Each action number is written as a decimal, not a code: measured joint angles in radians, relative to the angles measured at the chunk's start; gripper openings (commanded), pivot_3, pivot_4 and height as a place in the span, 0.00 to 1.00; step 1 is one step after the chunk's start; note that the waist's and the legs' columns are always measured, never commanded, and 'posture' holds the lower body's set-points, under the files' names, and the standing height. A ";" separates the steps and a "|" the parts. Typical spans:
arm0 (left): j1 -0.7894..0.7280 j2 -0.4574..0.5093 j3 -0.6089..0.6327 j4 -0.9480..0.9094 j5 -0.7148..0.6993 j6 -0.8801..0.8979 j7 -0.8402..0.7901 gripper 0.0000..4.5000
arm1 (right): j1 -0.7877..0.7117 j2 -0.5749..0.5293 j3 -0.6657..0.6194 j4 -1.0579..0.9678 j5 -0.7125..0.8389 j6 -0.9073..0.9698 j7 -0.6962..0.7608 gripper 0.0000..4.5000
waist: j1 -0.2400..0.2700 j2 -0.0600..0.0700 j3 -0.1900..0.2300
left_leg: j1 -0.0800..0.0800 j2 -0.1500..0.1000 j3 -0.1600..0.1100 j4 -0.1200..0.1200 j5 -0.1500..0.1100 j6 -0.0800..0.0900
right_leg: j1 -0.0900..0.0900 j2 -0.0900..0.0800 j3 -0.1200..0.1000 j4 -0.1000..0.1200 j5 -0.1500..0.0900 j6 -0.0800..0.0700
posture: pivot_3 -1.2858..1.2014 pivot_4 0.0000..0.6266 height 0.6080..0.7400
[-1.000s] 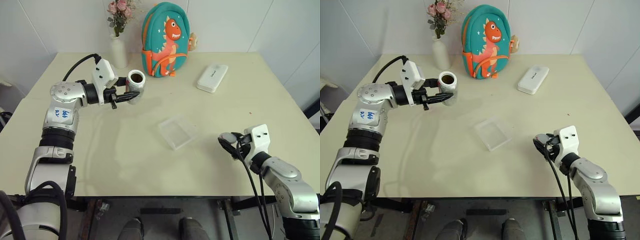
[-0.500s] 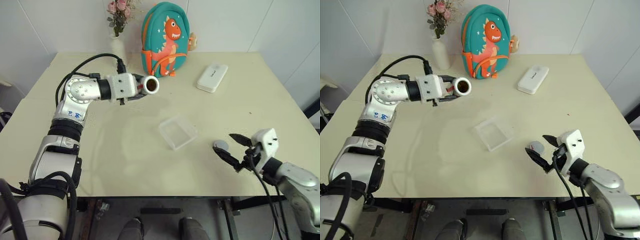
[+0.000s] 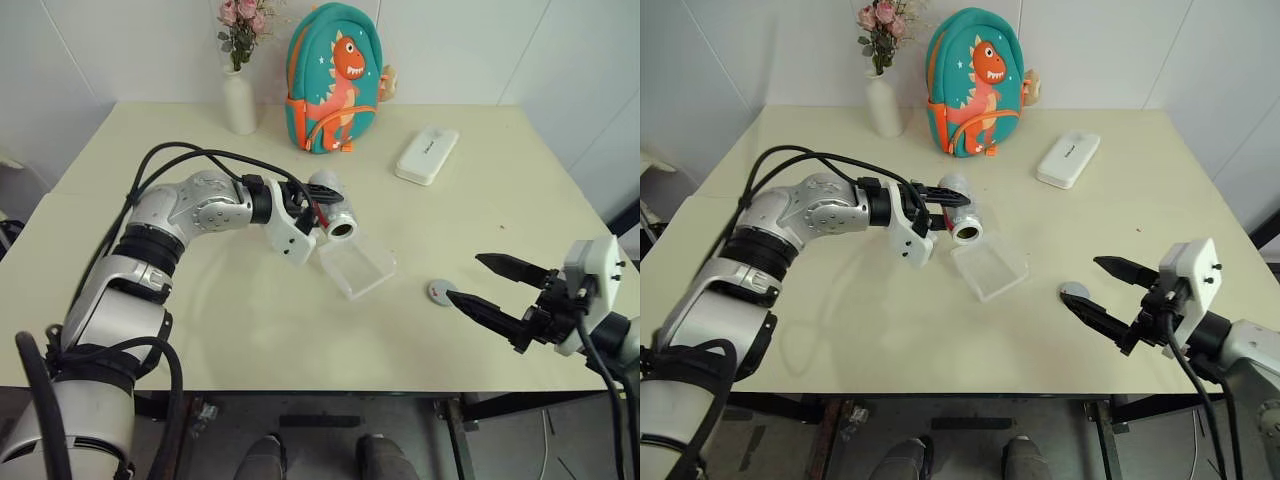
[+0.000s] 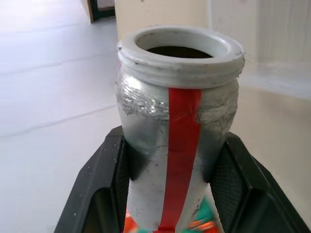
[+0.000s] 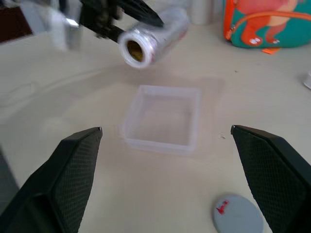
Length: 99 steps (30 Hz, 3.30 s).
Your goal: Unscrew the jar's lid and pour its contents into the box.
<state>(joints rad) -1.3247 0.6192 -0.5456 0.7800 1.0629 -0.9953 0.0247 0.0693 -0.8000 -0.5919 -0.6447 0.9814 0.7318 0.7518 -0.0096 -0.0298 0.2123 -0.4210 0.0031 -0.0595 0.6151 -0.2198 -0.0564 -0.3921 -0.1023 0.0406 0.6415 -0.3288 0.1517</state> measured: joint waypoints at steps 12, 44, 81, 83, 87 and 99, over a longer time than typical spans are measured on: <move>-0.105 -0.027 -0.368 -0.086 0.572 0.400 0.862 0.42 | -0.100 -0.017 0.091 0.012 0.033 0.012 -0.091 0.99 | 0.010 0.000 0.000 | -0.002 -0.001 0.002 -0.001 0.000 0.000 | -0.002 -0.001 0.002 -0.003 0.001 0.002 | 0.52 0.24 1.00; 0.059 -0.068 0.178 0.176 -0.440 0.397 0.050 0.42 | -0.207 -0.033 0.141 0.107 -0.007 -0.032 0.028 0.99 | 0.004 0.002 -0.001 | 0.001 -0.001 0.004 0.001 0.001 0.000 | -0.002 -0.002 0.003 0.004 0.001 0.001 | 0.52 0.24 1.00; 0.529 -0.181 0.691 -0.211 -1.312 1.246 -0.711 0.70 | -0.375 -0.072 0.241 0.299 -0.100 -0.143 0.273 1.00 | 0.005 0.001 -0.001 | 0.000 0.000 0.002 0.011 0.008 0.002 | 0.001 0.001 0.004 0.004 0.013 -0.001 | 0.52 0.24 1.00; 0.540 -0.181 0.690 -0.212 -1.312 1.246 -0.717 0.84 | -0.381 -0.071 0.245 0.304 -0.107 -0.144 0.271 1.00 | 0.006 0.001 -0.001 | 0.000 0.001 0.002 0.010 0.008 0.002 | 0.000 0.001 0.004 0.004 0.013 -0.001 | 0.52 0.24 1.00; 0.549 -0.181 0.684 -0.218 -1.307 1.245 -0.712 0.99 | -0.397 -0.068 0.259 0.319 -0.120 -0.145 0.272 1.00 | 0.007 0.001 -0.001 | 0.000 0.001 0.002 0.010 0.008 0.002 | 0.001 0.001 0.004 0.003 0.014 -0.001 | 0.52 0.24 1.00; 0.639 -0.099 0.685 -0.396 -1.301 1.353 -0.702 0.99 | -0.438 -0.061 0.278 0.378 -0.155 -0.175 0.293 1.00 | 0.001 0.001 -0.001 | 0.000 0.001 0.002 0.006 0.008 0.002 | 0.000 0.001 0.004 0.001 0.014 -0.001 | 0.52 0.24 1.00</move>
<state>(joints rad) -0.6862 0.5200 0.1390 0.3841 -0.2385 0.3575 -0.6778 -0.3687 -0.8609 -0.3143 -0.2668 0.8262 0.5564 1.0452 -0.0089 -0.0284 0.2116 -0.4207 0.0042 -0.0570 0.6210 -0.2119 -0.0547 -0.3922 -0.1013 0.0442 0.6425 -0.3152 0.1506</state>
